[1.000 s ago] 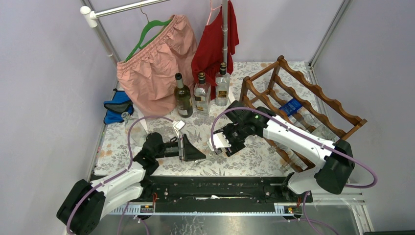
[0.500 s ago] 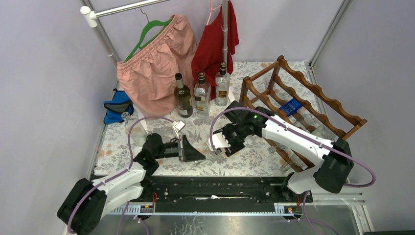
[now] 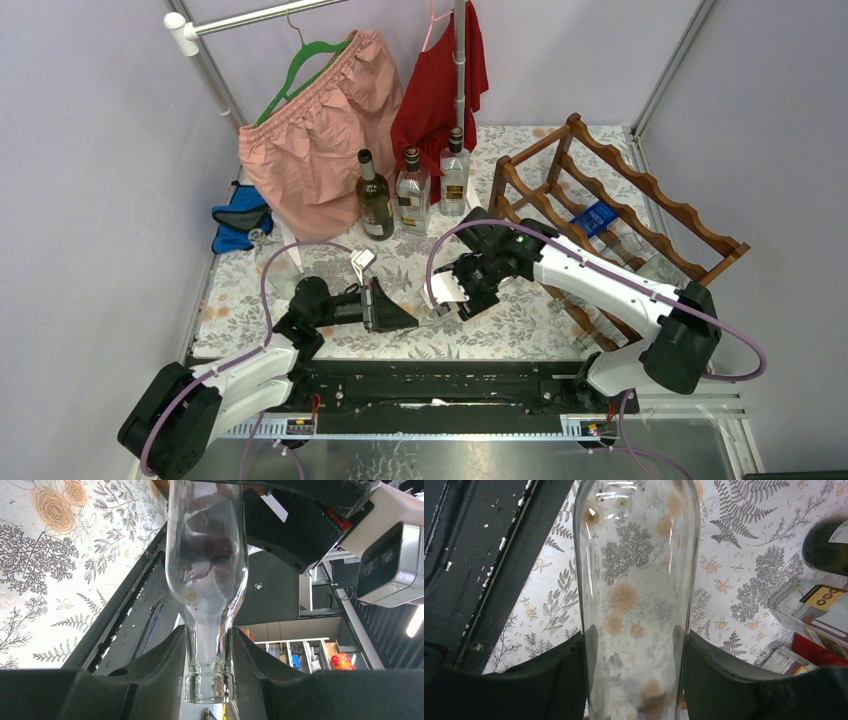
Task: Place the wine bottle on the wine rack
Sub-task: Pick up the wine bottle from the center of the board, then place the wine bottle in the wine rack.
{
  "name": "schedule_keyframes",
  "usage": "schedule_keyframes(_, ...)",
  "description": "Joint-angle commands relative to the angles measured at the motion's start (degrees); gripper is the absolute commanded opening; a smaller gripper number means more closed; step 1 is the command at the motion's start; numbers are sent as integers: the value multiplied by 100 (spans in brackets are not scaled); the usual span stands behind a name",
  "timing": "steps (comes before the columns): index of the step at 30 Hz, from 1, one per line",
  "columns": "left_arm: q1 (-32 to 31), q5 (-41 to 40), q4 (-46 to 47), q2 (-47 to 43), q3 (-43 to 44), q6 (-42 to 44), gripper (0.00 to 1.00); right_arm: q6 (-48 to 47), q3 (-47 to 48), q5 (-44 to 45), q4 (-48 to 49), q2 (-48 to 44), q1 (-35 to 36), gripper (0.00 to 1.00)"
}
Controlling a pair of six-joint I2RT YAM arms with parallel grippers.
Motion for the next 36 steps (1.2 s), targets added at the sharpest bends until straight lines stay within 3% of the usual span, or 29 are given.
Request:
schedule_keyframes(1, 20, 232, 545, -17, -31, -33, 45, 166, 270, 148, 365, -70, 4, 3)
schedule_keyframes(10, -20, 283, 665, 111, -26, -37, 50, 151, 312, 119, 369, -30, 14, 3)
schedule_keyframes(19, -117, 281, 766, 268, 11, -13, 46, 154, 288, 72, 377, 0, 15, 3)
schedule_keyframes(22, -130, 275, 836, 344, 13, -19, 35, 134, 280, 50, 346, 9, 16, 3)
schedule_keyframes(26, -129, 159, 948, 364, -35, -28, 4, 120, 221, -8, 308, -27, 13, 4)
schedule_keyframes(29, -130, 71, 1224, 341, -112, -72, 0, 362, 184, -10, 355, -65, 4, 34)
schedule_keyframes(31, -127, -50, 1488, 269, -218, -113, 0, 633, 221, 37, 403, -78, 13, 71)
schedule_keyframes(32, -128, -131, 1549, 226, -279, -105, 0, 742, 264, 55, 397, -79, 9, 82)
schedule_keyframes(34, -125, -262, 1594, 150, -368, -43, 0, 996, 403, 80, 379, -81, 12, 98)
schedule_keyframes(36, -125, -371, 1695, 120, -445, 16, 0, 1162, 641, 16, 249, -45, 6, 100)
